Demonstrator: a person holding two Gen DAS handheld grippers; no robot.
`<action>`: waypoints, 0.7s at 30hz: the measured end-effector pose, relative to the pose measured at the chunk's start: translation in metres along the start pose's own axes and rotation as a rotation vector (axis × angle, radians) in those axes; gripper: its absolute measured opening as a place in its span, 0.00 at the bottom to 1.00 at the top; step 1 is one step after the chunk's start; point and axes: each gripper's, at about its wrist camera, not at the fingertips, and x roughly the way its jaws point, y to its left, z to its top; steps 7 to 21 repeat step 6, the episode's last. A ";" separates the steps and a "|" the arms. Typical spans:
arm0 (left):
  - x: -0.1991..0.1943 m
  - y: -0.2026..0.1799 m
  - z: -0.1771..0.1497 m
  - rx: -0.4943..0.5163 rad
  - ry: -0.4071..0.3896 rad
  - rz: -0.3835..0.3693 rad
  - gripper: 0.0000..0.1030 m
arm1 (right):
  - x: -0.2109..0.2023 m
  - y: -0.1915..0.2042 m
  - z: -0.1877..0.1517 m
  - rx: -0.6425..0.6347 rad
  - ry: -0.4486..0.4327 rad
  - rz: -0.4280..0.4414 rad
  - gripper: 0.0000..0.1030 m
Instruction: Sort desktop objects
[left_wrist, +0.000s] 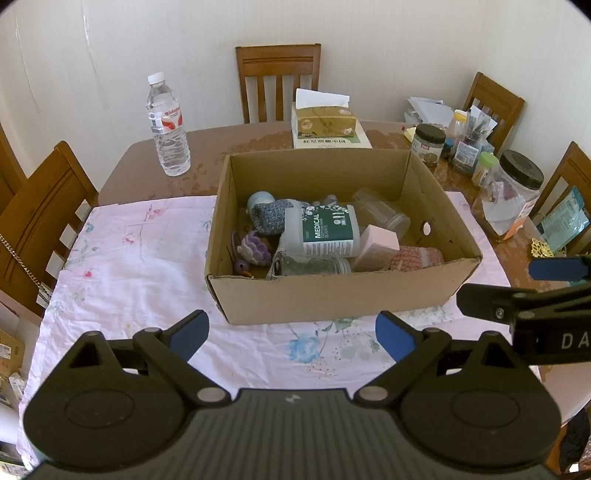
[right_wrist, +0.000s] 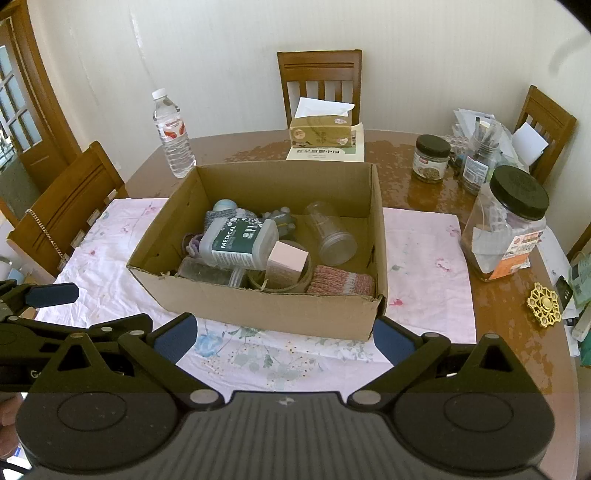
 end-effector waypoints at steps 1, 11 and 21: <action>0.000 0.000 0.000 0.000 0.001 0.000 0.94 | 0.000 0.000 0.000 0.000 0.000 0.001 1.00; 0.000 0.000 0.000 0.001 0.001 0.000 0.94 | 0.000 0.000 0.001 -0.002 -0.001 0.003 1.00; 0.000 0.000 0.000 0.001 0.001 0.000 0.94 | 0.000 0.000 0.001 -0.002 -0.001 0.003 1.00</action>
